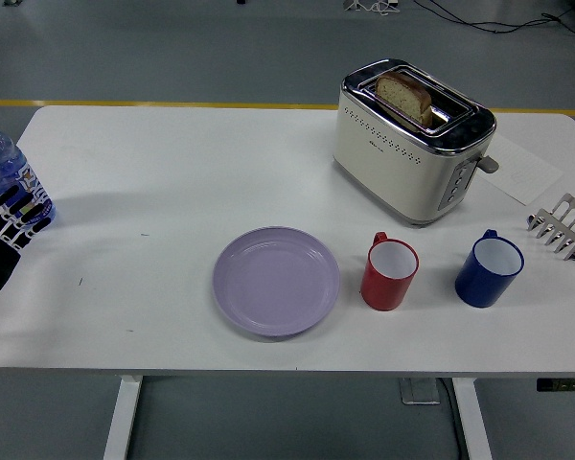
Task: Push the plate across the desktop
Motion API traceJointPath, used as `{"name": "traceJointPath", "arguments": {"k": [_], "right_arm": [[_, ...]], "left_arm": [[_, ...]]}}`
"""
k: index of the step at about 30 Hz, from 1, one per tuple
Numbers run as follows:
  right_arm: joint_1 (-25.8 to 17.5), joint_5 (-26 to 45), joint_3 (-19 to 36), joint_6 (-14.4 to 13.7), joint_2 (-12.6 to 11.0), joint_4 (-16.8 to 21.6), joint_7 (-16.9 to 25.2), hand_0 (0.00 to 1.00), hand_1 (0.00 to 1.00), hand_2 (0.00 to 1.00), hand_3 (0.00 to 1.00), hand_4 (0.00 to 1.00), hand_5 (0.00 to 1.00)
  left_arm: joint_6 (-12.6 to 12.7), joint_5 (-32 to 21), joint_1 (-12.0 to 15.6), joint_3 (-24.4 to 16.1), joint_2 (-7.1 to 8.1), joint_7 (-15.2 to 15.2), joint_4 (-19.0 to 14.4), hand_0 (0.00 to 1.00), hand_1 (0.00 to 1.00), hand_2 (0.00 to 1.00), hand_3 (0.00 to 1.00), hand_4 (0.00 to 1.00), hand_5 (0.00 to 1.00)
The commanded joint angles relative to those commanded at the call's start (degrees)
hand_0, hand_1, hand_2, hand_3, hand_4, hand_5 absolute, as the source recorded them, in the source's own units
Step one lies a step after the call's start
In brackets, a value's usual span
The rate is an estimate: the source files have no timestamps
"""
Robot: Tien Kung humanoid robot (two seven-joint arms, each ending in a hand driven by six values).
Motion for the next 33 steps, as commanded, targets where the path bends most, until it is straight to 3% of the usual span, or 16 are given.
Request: {"name": "traceJointPath", "arguments": {"k": [33], "right_arm": [[-0.13,-0.30,-0.74,-0.37,0.06,0.00,-0.89,0.646,0.634,0.694,0.626,0.502,0.394]], "left_arm": [[-0.22,-0.38,0.00,0.38,-0.14,0.06,0.73,0.538,0.645,0.636,0.650,0.533,0.998]]}}
